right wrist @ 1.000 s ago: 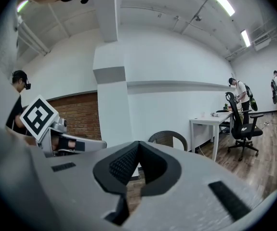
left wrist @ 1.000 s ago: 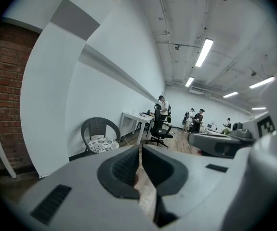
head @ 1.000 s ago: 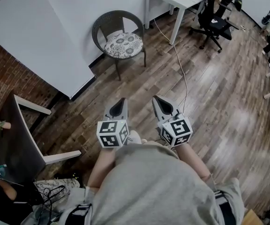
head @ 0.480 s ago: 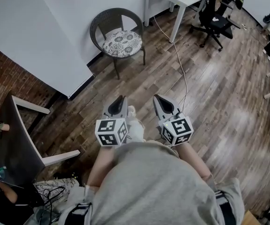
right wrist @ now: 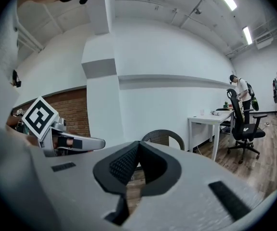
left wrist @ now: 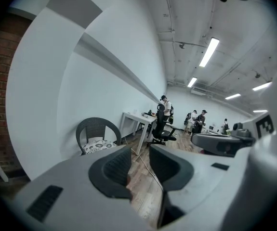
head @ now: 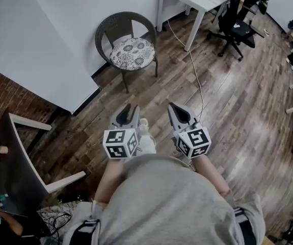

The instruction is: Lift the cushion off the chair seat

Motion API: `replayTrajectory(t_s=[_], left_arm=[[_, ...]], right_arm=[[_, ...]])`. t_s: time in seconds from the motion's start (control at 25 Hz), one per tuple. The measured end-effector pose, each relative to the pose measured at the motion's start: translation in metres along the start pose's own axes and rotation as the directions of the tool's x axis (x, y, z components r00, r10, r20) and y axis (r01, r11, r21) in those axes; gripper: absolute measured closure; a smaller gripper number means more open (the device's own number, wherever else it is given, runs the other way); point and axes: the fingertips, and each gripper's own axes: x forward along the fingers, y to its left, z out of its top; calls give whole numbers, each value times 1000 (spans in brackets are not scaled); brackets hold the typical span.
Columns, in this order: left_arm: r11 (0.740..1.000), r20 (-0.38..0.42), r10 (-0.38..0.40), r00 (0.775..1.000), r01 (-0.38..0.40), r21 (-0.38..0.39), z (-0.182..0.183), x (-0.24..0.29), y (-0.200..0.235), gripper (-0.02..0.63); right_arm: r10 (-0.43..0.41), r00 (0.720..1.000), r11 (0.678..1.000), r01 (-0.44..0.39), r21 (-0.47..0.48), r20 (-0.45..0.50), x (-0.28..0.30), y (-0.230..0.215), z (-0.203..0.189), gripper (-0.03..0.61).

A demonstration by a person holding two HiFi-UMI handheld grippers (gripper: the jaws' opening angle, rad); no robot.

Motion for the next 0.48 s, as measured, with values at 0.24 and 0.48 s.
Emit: replayTrajectory(t_s=[0.24, 0.48], left_arm=[[1000, -5, -3, 1000, 3, 6, 29, 57, 30, 499], [1000, -24, 1, 1000, -1, 2, 60, 107, 67, 491]], right_arm=[[-7, 1000, 1000, 7, -5, 0, 61, -33, 21, 577], [-12, 1000, 1000, 12, -1, -12, 123, -55, 44, 577]])
